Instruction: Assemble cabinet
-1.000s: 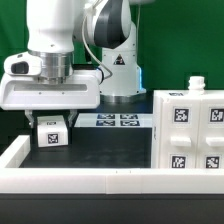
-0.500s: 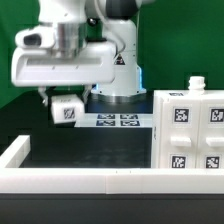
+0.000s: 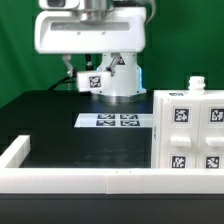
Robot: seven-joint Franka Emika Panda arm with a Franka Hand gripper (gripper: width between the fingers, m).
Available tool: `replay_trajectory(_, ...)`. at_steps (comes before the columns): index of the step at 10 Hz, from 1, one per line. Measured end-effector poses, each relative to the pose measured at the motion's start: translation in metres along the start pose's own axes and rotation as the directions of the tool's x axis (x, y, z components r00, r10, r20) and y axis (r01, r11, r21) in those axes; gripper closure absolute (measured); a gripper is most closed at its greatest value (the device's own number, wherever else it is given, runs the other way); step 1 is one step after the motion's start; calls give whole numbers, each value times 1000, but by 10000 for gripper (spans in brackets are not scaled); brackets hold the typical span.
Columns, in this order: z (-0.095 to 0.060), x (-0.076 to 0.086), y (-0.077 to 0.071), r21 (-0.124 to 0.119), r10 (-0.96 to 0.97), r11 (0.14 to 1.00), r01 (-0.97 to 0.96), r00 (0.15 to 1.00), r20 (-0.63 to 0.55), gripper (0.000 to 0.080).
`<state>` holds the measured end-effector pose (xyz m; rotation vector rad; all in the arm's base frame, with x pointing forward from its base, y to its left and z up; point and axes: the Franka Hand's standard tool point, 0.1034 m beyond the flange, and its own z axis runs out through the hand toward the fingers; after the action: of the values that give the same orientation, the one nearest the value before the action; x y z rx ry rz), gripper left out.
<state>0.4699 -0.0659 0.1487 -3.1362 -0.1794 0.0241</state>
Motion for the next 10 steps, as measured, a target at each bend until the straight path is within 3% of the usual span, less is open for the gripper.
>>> replay_trajectory(2, -21, 31, -26, -6, 77, 997, -77, 997, 2, 243)
replay_trajectory(3, -33, 59, -39, -11, 104, 995, -104, 995, -5, 243)
replay_trajectory(5, -26, 54, -34, -12, 77, 997, -77, 997, -8, 243)
replay_trajectory(10, -25, 55, -39, -12, 70, 997, -70, 998, -6, 243)
